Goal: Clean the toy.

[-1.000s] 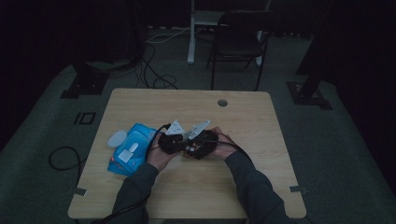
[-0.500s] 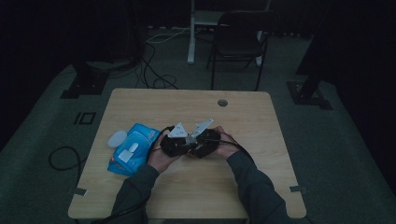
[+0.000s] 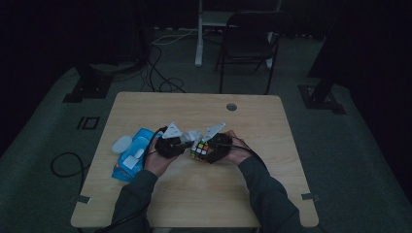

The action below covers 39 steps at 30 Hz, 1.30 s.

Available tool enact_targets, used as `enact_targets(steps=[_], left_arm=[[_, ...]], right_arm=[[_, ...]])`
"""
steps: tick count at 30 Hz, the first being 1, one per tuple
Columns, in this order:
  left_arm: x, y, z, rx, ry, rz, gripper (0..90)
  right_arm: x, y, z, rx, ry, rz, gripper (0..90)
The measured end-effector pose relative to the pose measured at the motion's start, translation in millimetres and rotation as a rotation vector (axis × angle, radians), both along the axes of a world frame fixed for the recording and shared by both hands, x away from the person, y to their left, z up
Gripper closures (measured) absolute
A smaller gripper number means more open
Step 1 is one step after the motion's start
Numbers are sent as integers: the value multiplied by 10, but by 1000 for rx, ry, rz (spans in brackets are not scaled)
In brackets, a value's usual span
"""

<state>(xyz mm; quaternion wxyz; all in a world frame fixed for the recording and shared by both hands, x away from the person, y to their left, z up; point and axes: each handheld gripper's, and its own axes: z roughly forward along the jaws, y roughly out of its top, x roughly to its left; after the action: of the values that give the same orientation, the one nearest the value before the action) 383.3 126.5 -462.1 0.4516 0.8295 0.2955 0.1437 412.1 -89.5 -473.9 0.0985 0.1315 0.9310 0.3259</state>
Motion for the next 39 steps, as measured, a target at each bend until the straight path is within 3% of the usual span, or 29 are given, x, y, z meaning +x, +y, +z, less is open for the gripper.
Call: enact_targets(steps=[7,25,29,32,39], left_arm=[[13,27,-38,10,10,13,838],[11,33,-166,24,57,-8,839],[3,23,-208,36,68,-12,839],[-11,5,-261,74,71,-24,840],[-36,-7,-304,91,76,-35,839]], right_arm=[[-22,4,30,5,-12,8,343],[-29,-58,36,20,-21,3,343],[-31,-78,67,33,-26,1,343],[-29,-101,95,45,-31,-5,343],[-11,-149,134,61,-33,-22,343]])
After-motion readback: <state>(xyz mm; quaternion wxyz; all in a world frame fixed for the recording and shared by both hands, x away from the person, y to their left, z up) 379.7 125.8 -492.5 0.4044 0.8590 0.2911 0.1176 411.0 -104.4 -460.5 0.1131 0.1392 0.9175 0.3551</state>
